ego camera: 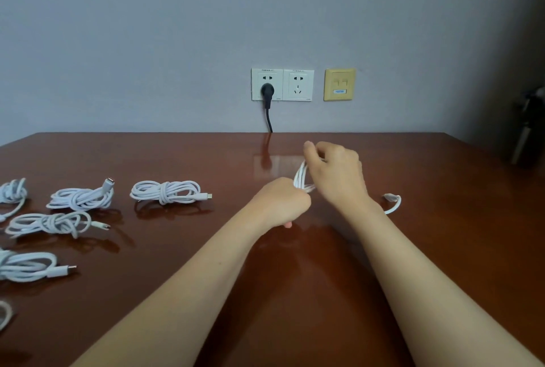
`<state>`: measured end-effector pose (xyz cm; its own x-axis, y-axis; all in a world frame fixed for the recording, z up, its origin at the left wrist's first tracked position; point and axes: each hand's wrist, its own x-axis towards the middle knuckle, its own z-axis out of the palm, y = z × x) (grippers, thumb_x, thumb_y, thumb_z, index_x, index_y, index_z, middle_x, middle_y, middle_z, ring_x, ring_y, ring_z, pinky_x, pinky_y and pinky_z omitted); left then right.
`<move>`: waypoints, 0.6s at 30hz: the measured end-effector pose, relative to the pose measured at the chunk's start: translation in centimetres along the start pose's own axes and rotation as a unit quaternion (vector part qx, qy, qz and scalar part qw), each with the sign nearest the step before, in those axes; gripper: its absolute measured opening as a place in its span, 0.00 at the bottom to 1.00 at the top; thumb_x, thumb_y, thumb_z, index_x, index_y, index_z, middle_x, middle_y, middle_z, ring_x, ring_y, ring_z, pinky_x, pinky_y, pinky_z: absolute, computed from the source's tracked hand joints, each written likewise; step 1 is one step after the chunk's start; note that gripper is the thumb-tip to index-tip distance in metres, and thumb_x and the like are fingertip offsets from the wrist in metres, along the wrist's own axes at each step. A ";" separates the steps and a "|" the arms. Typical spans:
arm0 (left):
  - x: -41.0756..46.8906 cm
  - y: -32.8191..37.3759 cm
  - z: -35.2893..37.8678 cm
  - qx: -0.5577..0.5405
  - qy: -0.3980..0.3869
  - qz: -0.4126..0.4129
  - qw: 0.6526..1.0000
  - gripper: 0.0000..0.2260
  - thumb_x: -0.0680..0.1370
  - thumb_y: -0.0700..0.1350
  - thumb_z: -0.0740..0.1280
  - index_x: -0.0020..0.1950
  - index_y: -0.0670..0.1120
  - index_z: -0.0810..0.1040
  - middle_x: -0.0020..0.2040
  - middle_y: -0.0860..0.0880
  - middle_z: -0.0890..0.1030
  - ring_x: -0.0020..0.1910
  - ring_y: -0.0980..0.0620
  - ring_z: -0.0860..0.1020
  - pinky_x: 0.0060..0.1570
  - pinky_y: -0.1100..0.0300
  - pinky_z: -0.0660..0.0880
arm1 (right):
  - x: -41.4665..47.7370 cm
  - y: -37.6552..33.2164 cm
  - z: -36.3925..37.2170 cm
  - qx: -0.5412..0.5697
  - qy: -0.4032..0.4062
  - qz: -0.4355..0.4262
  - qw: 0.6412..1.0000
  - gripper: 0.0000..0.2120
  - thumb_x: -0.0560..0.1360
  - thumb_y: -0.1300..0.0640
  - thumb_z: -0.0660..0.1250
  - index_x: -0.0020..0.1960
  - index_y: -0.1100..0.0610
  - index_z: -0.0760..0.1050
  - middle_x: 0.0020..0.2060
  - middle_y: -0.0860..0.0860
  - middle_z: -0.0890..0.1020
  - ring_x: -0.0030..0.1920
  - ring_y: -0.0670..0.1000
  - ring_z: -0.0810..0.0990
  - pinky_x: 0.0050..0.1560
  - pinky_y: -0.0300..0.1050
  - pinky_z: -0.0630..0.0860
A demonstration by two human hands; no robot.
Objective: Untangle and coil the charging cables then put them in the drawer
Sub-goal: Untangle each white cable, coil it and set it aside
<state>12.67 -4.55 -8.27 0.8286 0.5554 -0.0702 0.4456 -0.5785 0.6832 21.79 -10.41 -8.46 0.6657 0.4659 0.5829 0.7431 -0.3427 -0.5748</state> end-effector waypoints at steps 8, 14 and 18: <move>0.5 -1.0 -1.5 -0.012 0.059 -0.009 0.998 0.10 0.76 0.39 0.55 0.35 0.45 0.67 0.28 0.47 0.70 0.28 0.49 0.70 0.35 0.60 0.66 | 1.3 0.3 -0.9 0.221 -0.075 0.159 0.959 0.14 0.77 0.51 0.59 0.36 0.56 0.72 0.25 0.49 0.74 0.26 0.49 0.70 0.35 0.43 0.65; 0.7 -1.7 -1.9 0.135 0.070 -0.016 0.988 0.08 0.74 0.41 0.57 0.34 0.47 0.65 0.34 0.49 0.71 0.36 0.46 0.71 0.32 0.59 0.63 | 0.7 0.5 -1.6 0.195 -0.183 0.073 0.961 0.20 0.78 0.54 0.59 0.28 0.57 0.67 0.19 0.44 0.64 0.20 0.42 0.60 0.28 0.37 0.58; 0.7 -1.5 -1.7 0.187 -0.018 0.016 0.982 0.09 0.75 0.41 0.57 0.34 0.45 0.64 0.32 0.49 0.70 0.32 0.49 0.68 0.31 0.60 0.62 | 0.5 0.3 -1.4 0.186 -0.153 -0.034 0.970 0.19 0.78 0.59 0.61 0.28 0.54 0.71 0.26 0.49 0.70 0.28 0.43 0.66 0.33 0.36 0.63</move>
<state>11.97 -2.30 -8.05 0.8526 0.5159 -0.0826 0.5069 -0.7784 0.3703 22.44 -11.41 -7.59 0.5223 0.7175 0.4608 0.6708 -0.0121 -0.7415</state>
